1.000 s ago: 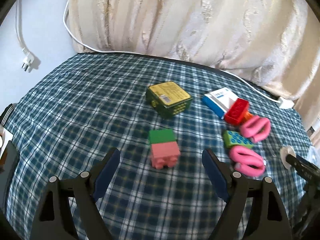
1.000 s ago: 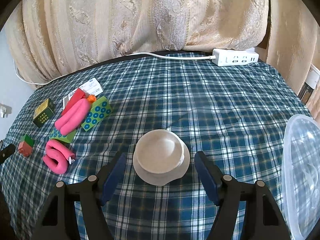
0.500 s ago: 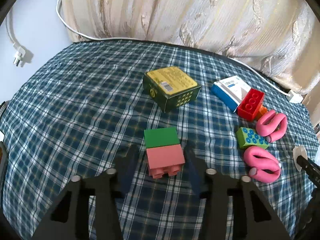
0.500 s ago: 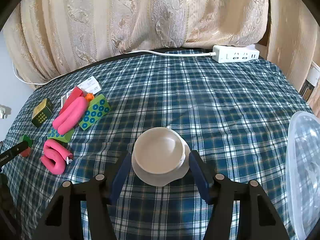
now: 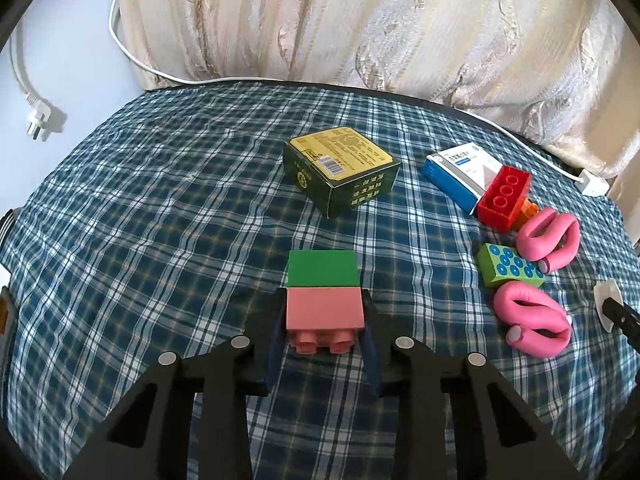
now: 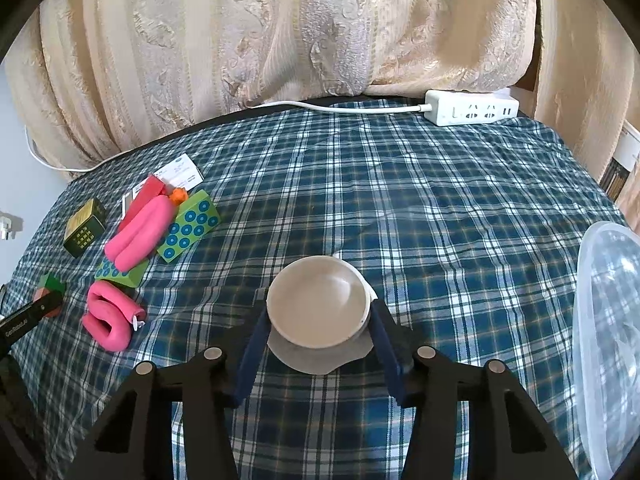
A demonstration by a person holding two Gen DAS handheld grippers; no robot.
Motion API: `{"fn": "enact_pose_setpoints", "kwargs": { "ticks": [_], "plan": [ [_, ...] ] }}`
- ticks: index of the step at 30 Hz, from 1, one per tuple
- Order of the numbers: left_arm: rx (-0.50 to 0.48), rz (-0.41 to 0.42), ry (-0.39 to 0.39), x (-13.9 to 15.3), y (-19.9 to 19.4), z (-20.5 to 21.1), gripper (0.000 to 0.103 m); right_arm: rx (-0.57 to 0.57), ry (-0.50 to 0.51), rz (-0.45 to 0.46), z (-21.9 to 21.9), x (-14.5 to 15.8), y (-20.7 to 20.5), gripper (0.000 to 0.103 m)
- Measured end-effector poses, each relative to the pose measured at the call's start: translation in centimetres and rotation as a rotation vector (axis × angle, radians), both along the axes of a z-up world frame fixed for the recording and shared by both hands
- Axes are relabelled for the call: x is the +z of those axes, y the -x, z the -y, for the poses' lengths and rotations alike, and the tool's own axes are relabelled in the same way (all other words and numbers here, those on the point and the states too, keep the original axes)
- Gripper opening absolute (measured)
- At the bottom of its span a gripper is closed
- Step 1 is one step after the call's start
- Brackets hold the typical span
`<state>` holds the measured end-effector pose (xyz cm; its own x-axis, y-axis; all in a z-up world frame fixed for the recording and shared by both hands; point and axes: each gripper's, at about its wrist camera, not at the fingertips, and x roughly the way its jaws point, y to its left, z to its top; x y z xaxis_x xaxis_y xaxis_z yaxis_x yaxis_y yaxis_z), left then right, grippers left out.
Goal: Organize objects
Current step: 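Carry the Lego block and white cup toward the clear plastic bowl with both tools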
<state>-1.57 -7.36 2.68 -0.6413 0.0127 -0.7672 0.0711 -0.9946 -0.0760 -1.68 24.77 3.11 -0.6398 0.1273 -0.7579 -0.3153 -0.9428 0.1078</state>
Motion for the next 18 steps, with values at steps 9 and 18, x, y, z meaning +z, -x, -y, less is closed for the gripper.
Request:
{"fn": "enact_pose_setpoints", "kwargs": {
  "ticks": [9,18],
  "plan": [
    [-0.004,0.0,-0.002,0.1,-0.3,-0.4,0.033,-0.002,0.017,-0.014,-0.2,0.0,-0.3,0.053],
    [-0.048,-0.024,0.01,1.5,-1.3,-2.1,0.033,-0.007,0.009,-0.052,0.1,0.9,-1.2,0.053]
  ]
}}
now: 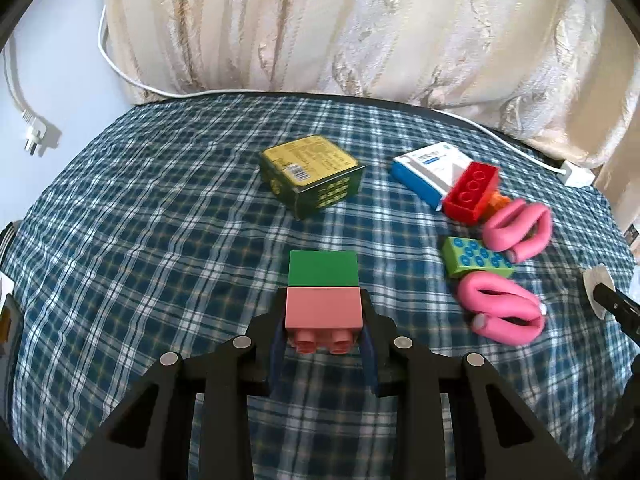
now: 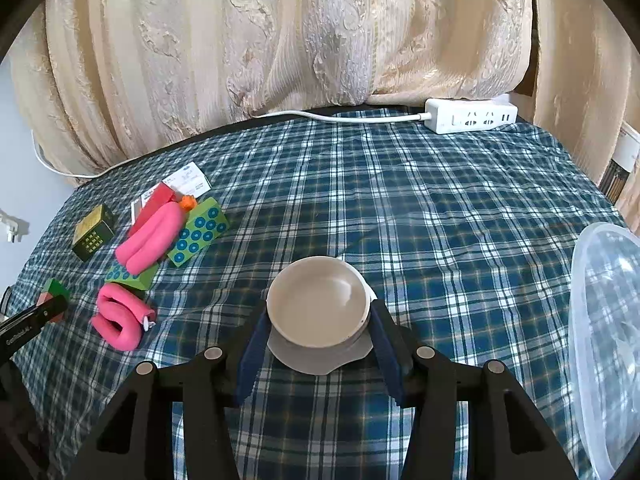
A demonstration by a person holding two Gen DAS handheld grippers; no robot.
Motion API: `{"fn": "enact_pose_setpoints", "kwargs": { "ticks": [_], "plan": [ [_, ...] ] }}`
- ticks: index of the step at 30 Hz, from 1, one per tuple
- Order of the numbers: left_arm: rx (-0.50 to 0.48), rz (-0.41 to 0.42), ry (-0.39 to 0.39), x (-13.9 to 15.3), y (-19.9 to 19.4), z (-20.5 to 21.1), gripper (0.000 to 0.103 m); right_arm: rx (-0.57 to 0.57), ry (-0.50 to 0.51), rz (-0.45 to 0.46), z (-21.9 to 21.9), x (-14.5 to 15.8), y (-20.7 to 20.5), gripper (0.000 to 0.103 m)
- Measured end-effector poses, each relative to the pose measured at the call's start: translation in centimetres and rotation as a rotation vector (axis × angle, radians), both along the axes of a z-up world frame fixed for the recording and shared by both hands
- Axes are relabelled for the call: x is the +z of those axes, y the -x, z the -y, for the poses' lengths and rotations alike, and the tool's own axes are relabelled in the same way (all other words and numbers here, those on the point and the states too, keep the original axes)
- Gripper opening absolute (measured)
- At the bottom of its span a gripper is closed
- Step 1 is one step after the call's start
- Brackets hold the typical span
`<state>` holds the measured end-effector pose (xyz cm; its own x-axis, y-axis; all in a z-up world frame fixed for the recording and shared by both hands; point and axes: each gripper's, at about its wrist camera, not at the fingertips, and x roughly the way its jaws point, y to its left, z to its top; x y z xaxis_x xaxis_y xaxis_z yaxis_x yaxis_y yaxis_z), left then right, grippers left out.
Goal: Organize objects
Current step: 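Carry the Lego block and white cup toward the clear plastic bowl with both tools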
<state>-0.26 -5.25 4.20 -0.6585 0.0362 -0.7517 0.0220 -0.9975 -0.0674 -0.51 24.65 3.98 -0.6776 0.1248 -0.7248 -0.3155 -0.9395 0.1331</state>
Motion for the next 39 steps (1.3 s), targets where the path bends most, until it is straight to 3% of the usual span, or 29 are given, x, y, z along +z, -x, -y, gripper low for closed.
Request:
{"fn": "enact_pose_setpoints", "kwargs": {
  "ticks": [22,39],
  "plan": [
    [-0.161,-0.05,0.043,2.4,-1.7,-7.2,0.033,-0.069,0.019,-0.107,-2.5,2.7,-5.1,0.053],
    [-0.354,-0.078,0.113,3.6,-3.1,-16.8,0.033,-0.197,0.025,-0.171,-7.6,4.1,-10.9,0.053]
  ]
}}
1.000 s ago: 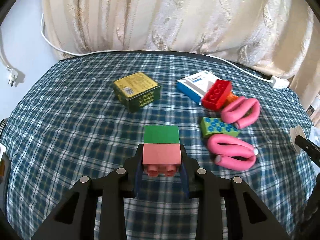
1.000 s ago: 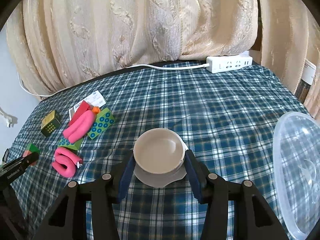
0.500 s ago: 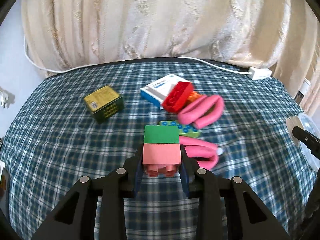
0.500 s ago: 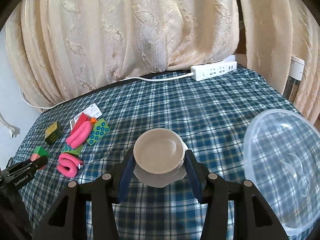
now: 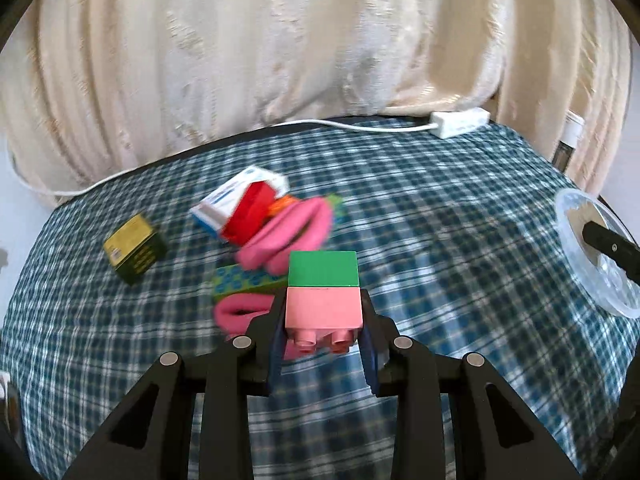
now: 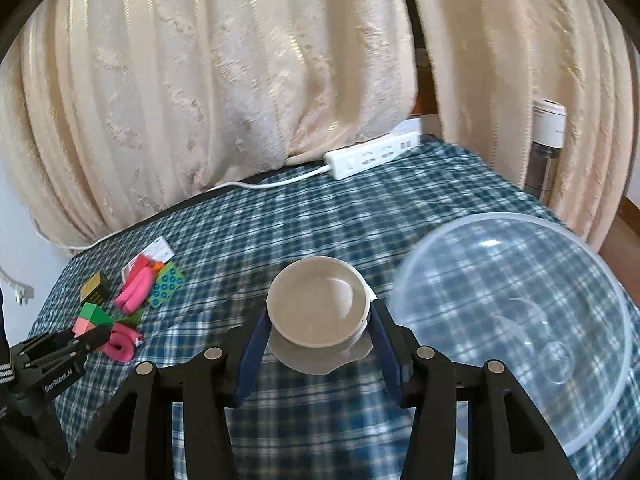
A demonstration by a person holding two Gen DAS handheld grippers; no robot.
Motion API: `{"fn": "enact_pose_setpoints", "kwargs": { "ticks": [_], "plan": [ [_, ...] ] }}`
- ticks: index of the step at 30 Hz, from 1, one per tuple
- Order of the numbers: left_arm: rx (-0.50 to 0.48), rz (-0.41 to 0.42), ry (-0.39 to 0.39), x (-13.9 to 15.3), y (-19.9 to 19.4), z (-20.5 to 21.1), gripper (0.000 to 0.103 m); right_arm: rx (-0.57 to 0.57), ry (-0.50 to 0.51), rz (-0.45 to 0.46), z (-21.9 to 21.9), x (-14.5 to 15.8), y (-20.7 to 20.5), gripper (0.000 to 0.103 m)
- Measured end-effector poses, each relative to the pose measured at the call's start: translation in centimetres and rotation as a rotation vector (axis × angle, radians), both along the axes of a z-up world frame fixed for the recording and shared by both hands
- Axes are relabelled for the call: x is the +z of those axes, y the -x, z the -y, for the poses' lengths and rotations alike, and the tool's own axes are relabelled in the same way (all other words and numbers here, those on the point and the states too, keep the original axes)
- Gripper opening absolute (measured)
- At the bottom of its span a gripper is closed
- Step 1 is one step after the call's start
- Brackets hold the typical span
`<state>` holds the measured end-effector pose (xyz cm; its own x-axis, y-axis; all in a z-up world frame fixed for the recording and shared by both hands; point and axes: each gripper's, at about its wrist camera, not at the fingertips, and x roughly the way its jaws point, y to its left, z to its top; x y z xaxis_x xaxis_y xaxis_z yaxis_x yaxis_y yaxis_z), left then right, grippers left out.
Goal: Organize objects
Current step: 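Carry the Lego block and white cup toward the clear plastic bowl with both tools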
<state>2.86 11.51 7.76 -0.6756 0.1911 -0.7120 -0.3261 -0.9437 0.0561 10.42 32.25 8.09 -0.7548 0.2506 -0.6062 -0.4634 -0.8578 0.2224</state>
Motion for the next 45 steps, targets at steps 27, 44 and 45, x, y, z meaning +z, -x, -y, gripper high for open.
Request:
{"fn": "enact_pose_setpoints", "kwargs": {
  "ticks": [27,44,45],
  "plan": [
    [-0.29,-0.035,0.086,0.3,-2.9,-15.0,0.033,-0.219,0.009,-0.016,-8.2,-0.5,-8.0,0.053],
    [-0.442,-0.06,0.086,1.2,-4.1,-22.8,0.033,-0.284,0.011,0.018,-11.3,-1.4,-10.3,0.053],
    [-0.451,-0.06,0.085,1.2,-4.2,-23.2,0.033,-0.288,0.011,0.021,-11.5,-1.5,-10.4,0.053]
  ]
}}
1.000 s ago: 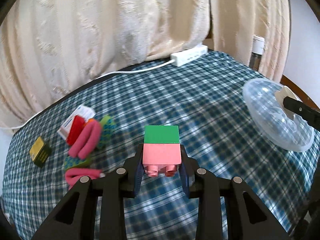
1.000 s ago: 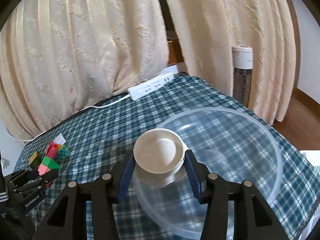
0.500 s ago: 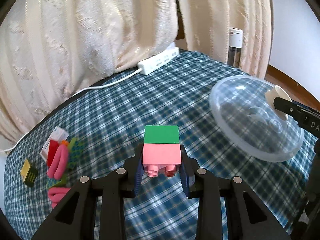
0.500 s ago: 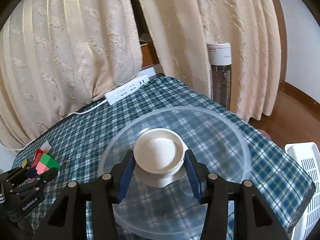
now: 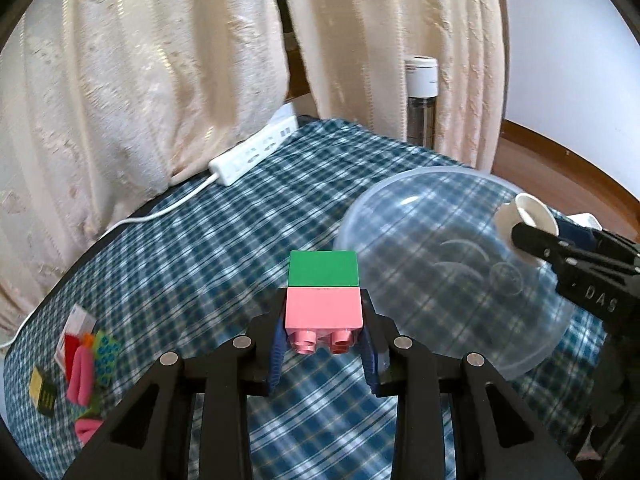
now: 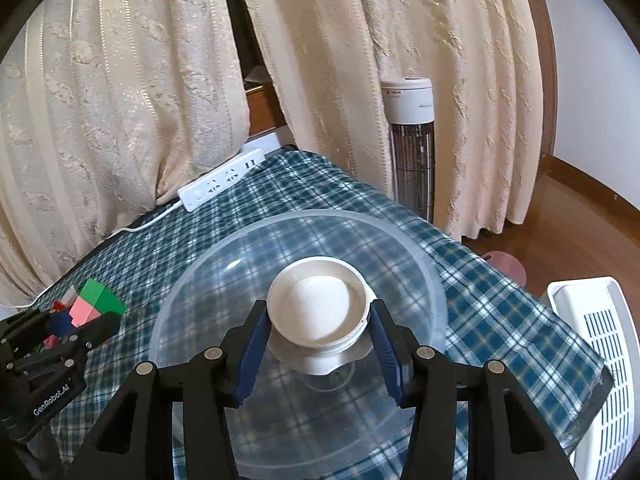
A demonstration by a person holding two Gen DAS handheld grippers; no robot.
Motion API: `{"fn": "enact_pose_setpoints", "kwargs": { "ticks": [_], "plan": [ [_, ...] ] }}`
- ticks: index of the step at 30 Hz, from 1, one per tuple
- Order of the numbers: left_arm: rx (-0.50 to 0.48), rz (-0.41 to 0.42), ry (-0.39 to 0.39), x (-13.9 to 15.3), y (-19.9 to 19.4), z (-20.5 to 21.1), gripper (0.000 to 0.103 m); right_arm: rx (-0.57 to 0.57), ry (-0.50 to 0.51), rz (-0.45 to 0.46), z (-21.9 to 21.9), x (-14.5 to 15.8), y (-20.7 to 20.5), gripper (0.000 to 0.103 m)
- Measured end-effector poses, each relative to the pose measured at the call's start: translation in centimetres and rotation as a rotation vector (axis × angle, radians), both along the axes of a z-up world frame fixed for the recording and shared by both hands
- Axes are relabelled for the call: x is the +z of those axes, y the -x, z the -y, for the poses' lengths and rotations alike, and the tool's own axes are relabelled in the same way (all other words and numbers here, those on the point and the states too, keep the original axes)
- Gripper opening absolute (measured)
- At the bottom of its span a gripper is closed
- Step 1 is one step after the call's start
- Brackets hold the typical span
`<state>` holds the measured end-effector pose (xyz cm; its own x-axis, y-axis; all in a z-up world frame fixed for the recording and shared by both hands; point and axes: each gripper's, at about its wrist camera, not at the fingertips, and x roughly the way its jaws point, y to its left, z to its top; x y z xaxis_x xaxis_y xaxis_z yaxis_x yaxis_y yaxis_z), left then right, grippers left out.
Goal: Organize objects
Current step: 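Carry the Lego block and white cup toward the clear plastic bowl with both tools, then open the left tool over the bowl while the right tool lowers the cup in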
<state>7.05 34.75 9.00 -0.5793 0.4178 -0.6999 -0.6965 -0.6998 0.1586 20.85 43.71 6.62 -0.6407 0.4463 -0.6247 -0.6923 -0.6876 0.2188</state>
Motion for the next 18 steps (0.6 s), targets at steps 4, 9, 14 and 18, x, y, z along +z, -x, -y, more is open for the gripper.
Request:
{"fn": "enact_pose_setpoints", "kwargs": {
  "ticks": [4,9,14,18],
  "plan": [
    [-0.031,0.003,-0.003,0.0,-0.2,-1.7,0.033,-0.011,0.005,0.013,-0.6,-0.3,-0.4,0.053],
    [-0.058,0.009,-0.008,0.0,-0.5,-3.4,0.033,-0.022,0.002,0.026,-1.1,-0.5,-0.8,0.053],
    [-0.07,0.018,-0.008,-0.1,-0.5,-4.4,0.033,-0.023,0.005,0.028,-1.4,-0.6,-0.8,0.053],
    [-0.076,0.034,-0.014,-0.2,-0.5,-4.7,0.033,-0.023,0.002,0.031,-1.4,-0.7,-0.8,0.053]
  ]
}}
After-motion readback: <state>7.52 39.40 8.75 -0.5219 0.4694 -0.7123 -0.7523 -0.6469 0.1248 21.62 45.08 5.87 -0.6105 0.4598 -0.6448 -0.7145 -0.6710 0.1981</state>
